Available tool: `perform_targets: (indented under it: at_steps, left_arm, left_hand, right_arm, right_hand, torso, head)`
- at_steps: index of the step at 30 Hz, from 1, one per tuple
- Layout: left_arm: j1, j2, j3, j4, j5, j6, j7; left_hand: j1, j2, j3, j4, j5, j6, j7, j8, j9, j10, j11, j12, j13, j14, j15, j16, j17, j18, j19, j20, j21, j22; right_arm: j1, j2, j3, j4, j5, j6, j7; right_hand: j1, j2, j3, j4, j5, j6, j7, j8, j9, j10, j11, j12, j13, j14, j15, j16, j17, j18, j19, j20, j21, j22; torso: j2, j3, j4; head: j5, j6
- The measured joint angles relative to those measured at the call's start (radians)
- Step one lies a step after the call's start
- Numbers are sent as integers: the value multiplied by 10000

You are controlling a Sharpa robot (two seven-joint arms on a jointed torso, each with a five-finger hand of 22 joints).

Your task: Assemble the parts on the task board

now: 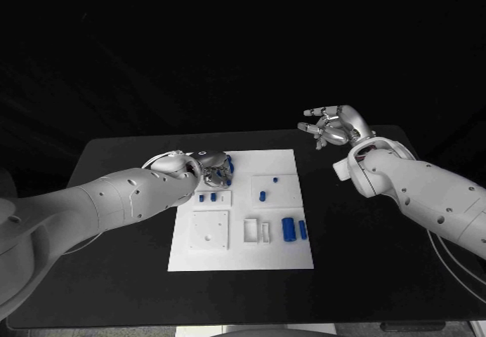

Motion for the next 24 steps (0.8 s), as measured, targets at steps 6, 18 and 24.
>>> perform_targets:
  at_steps: [6,18,24]
  left_arm:
    - [-2,17,2,12,65,26,18]
    - [-24,78,-3,90,187,88,87]
    - [-27,82,-1,88,239,119,107]
  left_hand:
    - [0,0,0,0,0,0,0,0,0,45,-24,0,0,73,-2,0,2,3,1,-1,40,35]
    - [0,0,0,0,0,-112,38,0,1,45,-26,1,16,94,16,-1,10,4,39,-39,113,-29]
    - [0,0,21,21,0,-112,38,0,1,95,-46,0,9,132,-10,-1,16,2,39,-39,113,6]
  right_arm:
    - [0,18,1,-14,0,4,0]
    - [0,31,3,-27,0,10,-1]
    - [0,31,0,-29,0,12,-3]
  right_hand:
    - [0,0,0,0,64,-5,2,0,-1,2,2,0,-9,0,0,0,0,-1,0,0,37,-11]
    - [0,0,27,-27,104,59,6,0,-1,-12,-13,0,-22,0,0,2,-9,-3,0,0,37,-30]
    - [0,0,27,-27,103,56,8,0,-2,-12,-13,0,-22,-1,0,4,-9,-3,1,1,37,-30]
  torso:
    - [2,2,24]
    - [1,3,48]
    - [-1,3,66]
  head:
    - [-28,-18]
    - [-62,-34]
    - [-91,-35]
